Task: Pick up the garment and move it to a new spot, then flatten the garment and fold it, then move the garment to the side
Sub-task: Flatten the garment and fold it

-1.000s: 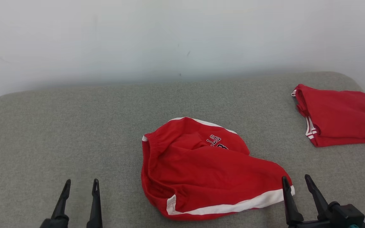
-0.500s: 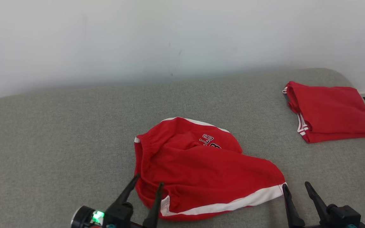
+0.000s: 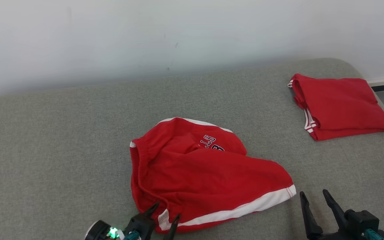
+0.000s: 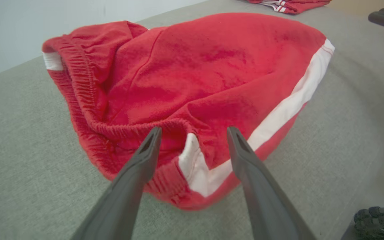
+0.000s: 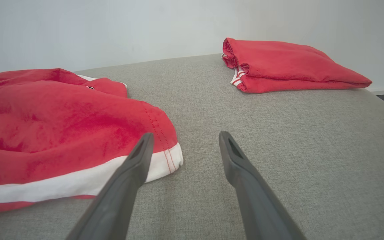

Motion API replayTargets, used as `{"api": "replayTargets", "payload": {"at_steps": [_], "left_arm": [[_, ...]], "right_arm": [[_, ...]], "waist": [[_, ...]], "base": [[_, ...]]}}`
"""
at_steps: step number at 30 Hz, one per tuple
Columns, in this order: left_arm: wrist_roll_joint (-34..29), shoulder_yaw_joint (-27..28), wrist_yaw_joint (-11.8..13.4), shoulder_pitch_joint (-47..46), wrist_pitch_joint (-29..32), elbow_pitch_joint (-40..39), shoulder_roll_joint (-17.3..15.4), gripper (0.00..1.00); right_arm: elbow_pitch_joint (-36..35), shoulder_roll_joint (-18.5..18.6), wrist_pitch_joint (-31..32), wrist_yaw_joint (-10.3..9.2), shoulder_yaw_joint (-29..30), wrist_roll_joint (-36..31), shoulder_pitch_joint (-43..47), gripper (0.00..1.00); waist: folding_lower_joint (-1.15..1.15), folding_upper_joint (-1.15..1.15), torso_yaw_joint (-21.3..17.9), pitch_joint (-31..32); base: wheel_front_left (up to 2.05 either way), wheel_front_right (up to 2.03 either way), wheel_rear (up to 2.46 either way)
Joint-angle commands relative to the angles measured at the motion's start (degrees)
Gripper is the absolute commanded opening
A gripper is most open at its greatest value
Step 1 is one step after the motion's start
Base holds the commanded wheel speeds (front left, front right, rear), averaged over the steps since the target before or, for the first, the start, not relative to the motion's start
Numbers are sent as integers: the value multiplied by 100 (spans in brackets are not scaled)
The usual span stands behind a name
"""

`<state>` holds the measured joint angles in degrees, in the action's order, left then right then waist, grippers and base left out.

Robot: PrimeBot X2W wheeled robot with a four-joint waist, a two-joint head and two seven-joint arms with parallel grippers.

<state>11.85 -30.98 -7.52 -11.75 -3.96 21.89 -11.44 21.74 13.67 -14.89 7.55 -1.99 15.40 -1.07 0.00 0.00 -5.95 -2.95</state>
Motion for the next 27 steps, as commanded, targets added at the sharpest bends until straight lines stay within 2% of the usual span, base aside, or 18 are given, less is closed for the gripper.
{"api": "replayTargets", "payload": {"at_steps": [1,6,8,9,10,19,27], "left_arm": [[55,17,19,-68,42,100,-32,100],[208,74,40,-2,223,308,-29,100],[272,82,39,53,253,313,-38,70],[312,78,31,96,282,309,-37,26],[351,84,29,116,255,275,-34,0],[529,219,118,269,114,85,-118,0],[859,667,375,730,-373,-110,-305,0]], "right_arm": [[23,-12,-26,-16,-8,52,-33,100],[14,-15,-30,-16,41,53,-4,100],[-23,-24,-31,-16,79,46,24,100],[-50,-32,-32,-16,93,38,41,100],[-74,-40,-31,-16,108,29,49,100],[-158,-26,-25,-16,120,26,88,100],[-184,-34,-25,-16,121,19,86,100]], "waist": [[0,0,-18,9],[0,0,-11,56],[0,0,21,72],[0,0,46,78],[0,0,74,75],[0,0,377,78],[0,0,526,62]], "base": [[0,0,0],[0,0,0],[0,0,0],[0,0,0],[0,0,0],[0,0,0],[0,0,0]]}}
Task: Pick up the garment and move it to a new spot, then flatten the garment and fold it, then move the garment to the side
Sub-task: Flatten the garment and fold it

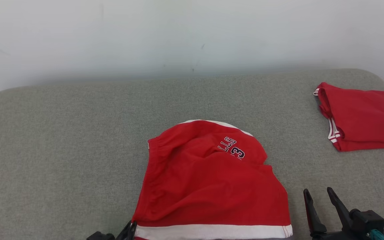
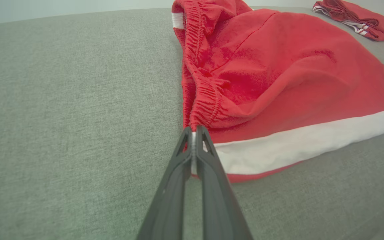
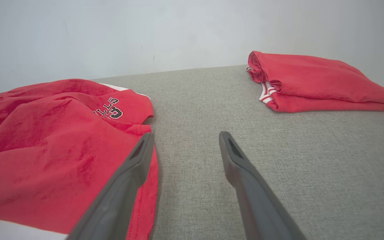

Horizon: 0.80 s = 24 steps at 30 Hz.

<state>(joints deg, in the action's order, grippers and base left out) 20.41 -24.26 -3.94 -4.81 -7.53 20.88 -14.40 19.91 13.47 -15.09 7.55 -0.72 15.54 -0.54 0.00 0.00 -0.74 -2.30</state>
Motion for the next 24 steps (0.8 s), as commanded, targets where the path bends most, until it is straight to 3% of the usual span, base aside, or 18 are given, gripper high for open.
{"api": "replayTargets", "payload": {"at_steps": [1,5,6,7,8,17,24], "left_arm": [[50,32,43,108,-50,2,-14,0],[186,54,34,313,-149,140,27,0],[209,65,37,318,-221,151,50,18],[202,82,68,318,-312,158,61,47],[172,84,86,307,-393,162,71,100],[134,505,241,392,-756,-231,128,100],[-108,1140,359,622,-765,-840,165,100]], "right_arm": [[9,-18,-6,-16,-9,9,38,100],[44,-49,-6,-16,3,15,71,100],[48,-58,-6,-16,4,8,74,100],[54,-63,-6,-16,-2,3,77,100],[57,-61,-6,-16,-8,4,77,100],[34,-45,-6,-16,-13,42,185,100],[-70,-137,-6,-16,0,14,372,100]], "waist": [[0,0,13,-4],[0,0,40,12],[0,0,44,21],[0,0,46,32],[0,0,46,44],[0,0,22,208],[0,0,-10,238]], "base": [[0,0,0],[0,0,0],[0,0,0],[0,0,0],[0,0,0],[0,0,0],[0,0,0]]}}
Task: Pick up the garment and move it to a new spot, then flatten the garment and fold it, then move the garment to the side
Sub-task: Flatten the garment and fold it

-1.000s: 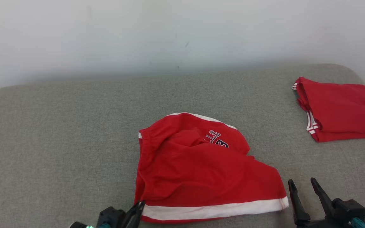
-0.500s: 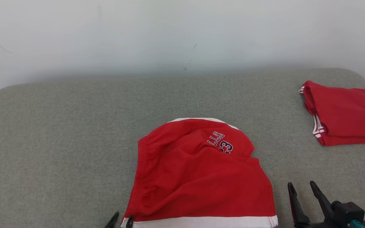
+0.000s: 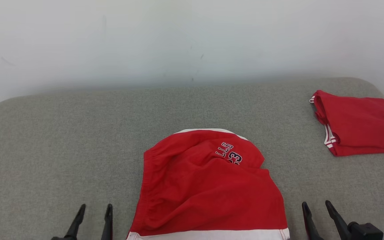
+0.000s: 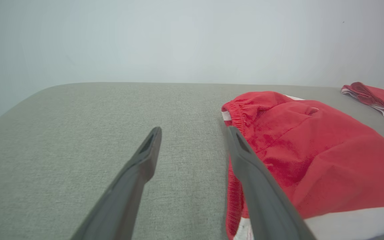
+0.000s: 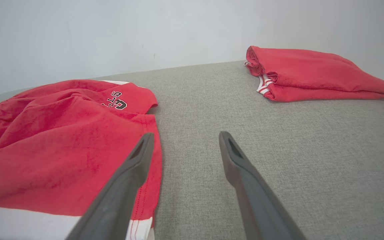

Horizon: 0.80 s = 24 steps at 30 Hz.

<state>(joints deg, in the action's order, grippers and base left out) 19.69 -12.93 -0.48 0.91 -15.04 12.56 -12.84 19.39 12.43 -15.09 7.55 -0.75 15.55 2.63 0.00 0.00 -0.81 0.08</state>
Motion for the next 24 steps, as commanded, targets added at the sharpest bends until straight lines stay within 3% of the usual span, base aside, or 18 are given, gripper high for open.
{"api": "replayTargets", "payload": {"at_steps": [1,12,21,24], "left_arm": [[-90,129,46,102,-15,-111,23,100],[-721,1233,146,611,-17,-979,386,100],[-1105,1612,-137,849,-17,-970,676,100],[-1069,1504,-421,851,-16,-798,736,100]], "right_arm": [[-31,-36,-5,-16,3,10,82,100],[-191,-182,-5,-16,64,2,249,100],[-247,-269,-5,-16,27,-35,296,100],[-181,-213,-4,-16,-35,-10,320,100]], "waist": [[0,0,-10,0],[0,0,-22,-2],[0,0,-33,31],[0,0,-22,41]], "base": [[0,0,0],[0,0,0],[0,0,0],[0,0,0]]}}
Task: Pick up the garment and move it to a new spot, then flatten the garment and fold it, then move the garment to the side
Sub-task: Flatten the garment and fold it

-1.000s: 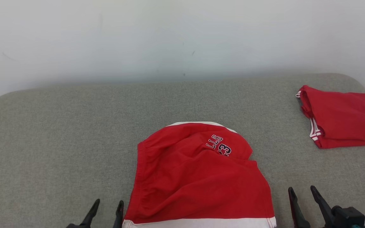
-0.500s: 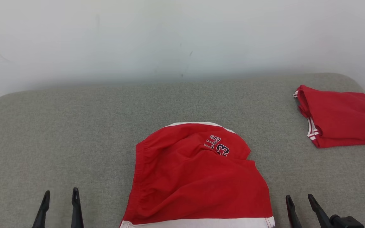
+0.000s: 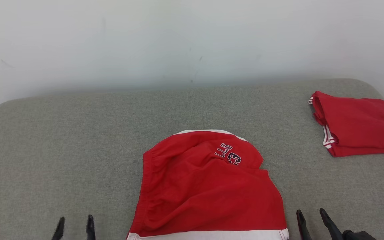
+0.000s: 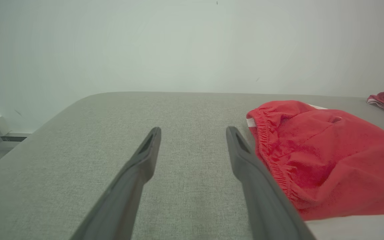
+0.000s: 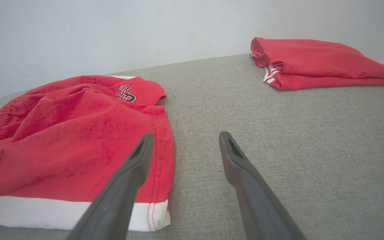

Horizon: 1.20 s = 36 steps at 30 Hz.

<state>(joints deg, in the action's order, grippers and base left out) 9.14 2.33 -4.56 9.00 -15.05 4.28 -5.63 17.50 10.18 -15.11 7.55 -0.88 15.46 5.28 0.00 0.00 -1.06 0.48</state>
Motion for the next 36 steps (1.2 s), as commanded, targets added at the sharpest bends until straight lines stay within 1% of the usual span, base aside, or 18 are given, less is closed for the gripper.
{"api": "replayTargets", "payload": {"at_steps": [1,5,9,14,20,28,29,30,31,32,36], "left_arm": [[-16,-113,-86,40,-16,127,8,100],[-4,-540,-249,-84,-16,511,-137,100],[103,-1062,-296,-254,-15,913,-311,100],[354,-1741,-289,-565,-16,1353,-545,100],[687,-2439,-284,-1176,-16,1977,-813,100],[1079,-2970,-285,-1682,-17,2481,-923,100],[1144,-2995,-285,-1693,-17,2549,-922,86],[1144,-2995,-285,-1693,-17,2549,-922,86],[1191,-3018,-285,-1708,-17,2601,-918,26],[1251,-3056,-285,-1719,-17,2650,-906,0],[1416,-3189,-285,-1687,-16,2761,-925,0]], "right_arm": [[53,30,-2,-16,-59,23,62,100],[235,67,-1,-16,-213,92,38,100],[463,65,0,-16,-357,152,-5,100],[750,58,26,-16,-560,222,-120,100],[1061,52,21,-16,-791,207,-385,100],[1430,57,8,-16,-1034,286,-677,100],[1476,32,15,-16,-1069,303,-692,100],[1476,32,15,-16,-1069,303,-692,100],[1516,23,16,-16,-1104,304,-698,31],[1536,17,17,-16,-1128,317,-717,0],[1578,35,6,-17,-1227,404,-763,0]], "waist": [[0,0,5,1],[0,0,15,-20],[0,0,19,-65],[0,0,8,-190],[0,0,9,-403],[0,0,18,-490],[0,0,19,-486],[0,0,19,-486],[0,0,20,-476],[0,0,21,-469],[0,0,14,-413]], "base": [[0,0,0],[0,0,0],[0,0,0],[0,0,0],[0,0,0],[0,0,0],[0,0,0],[0,0,0],[0,0,0],[0,0,0],[0,0,0]]}}
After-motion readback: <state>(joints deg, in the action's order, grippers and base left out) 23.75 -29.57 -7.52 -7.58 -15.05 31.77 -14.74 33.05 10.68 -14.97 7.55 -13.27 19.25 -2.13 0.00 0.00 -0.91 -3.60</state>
